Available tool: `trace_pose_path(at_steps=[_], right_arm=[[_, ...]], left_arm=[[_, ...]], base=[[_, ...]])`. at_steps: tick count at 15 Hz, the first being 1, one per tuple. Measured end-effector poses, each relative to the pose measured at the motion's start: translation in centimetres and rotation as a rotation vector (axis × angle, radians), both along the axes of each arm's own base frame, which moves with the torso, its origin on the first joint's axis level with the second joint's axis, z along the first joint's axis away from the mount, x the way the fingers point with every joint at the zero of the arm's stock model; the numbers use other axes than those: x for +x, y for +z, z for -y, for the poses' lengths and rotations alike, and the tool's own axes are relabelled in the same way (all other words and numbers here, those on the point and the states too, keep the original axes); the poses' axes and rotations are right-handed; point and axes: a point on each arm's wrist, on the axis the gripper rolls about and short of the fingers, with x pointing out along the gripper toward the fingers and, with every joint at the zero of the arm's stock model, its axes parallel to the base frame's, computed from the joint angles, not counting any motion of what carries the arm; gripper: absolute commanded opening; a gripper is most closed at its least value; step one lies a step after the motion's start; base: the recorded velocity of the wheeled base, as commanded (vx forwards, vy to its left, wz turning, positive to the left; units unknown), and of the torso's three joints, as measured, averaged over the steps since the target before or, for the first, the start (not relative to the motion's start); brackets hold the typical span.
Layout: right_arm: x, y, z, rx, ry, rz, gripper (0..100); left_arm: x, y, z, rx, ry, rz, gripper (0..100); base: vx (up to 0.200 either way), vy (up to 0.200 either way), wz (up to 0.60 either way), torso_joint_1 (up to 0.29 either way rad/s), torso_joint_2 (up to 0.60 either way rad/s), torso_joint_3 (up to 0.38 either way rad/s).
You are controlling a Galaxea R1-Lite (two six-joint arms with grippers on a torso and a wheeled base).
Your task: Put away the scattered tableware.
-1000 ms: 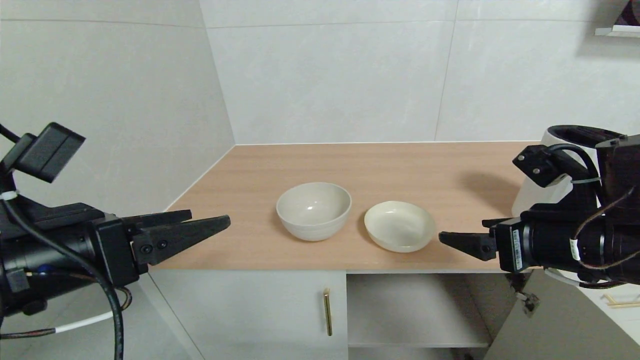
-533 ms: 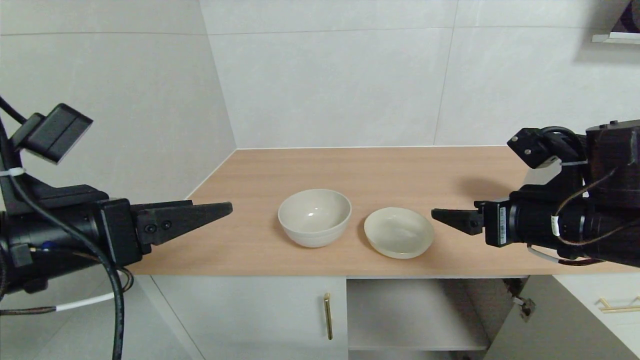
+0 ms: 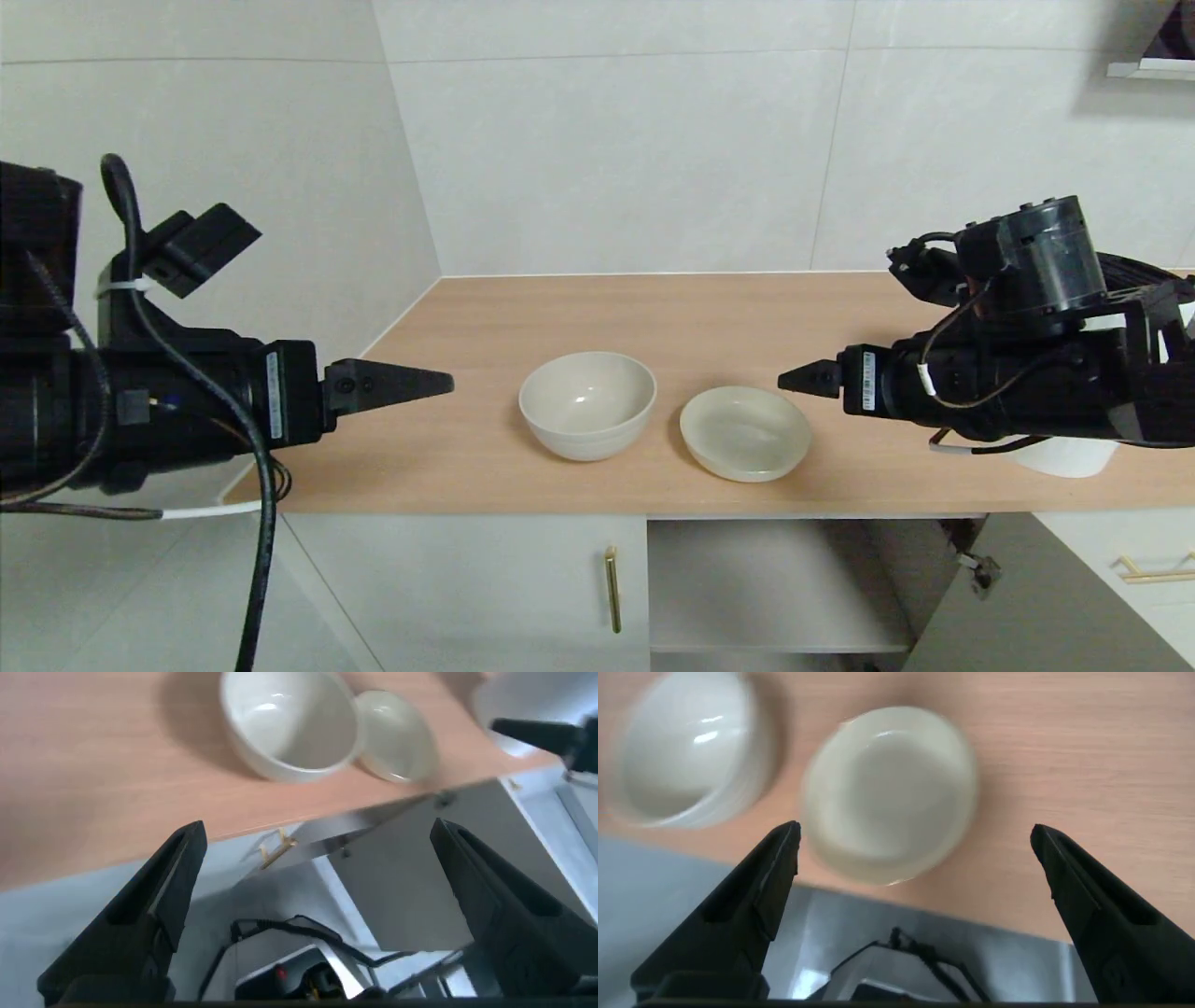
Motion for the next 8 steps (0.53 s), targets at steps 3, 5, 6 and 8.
trace_pose_path(at_steps=[3,5,6,8], right_arm=[[1.0,-1.0,-0.4,-0.028,-0.037,-0.016,100],[1.4,-1.4,-0.5,-0.033,-0.043,-0.022,100],[1.7,-1.5,-0.6,-0.031,-0.051,-0.014,100],[2.0,-1.7,-0.5,-0.032,-0.061,-0.009,100]], left_arm=[[2.6,-1.1,1.1,0.007,0.167,-0.083,100],[4.2,-2.0,2.7,-0.024,0.211,-0.145,100],[5.0,-2.3,3.4,-0.037,0.222,-0.169,100],[6.4,-3.2,4.5,-0.049,0.252,-0.211,100]], base=[[0.0,0.0,0.0,0.0,0.0,0.0],[0.0,0.0,0.0,0.0,0.0,0.0],[0.0,0.0,0.0,0.0,0.0,0.0],[0.0,0.0,0.0,0.0,0.0,0.0]])
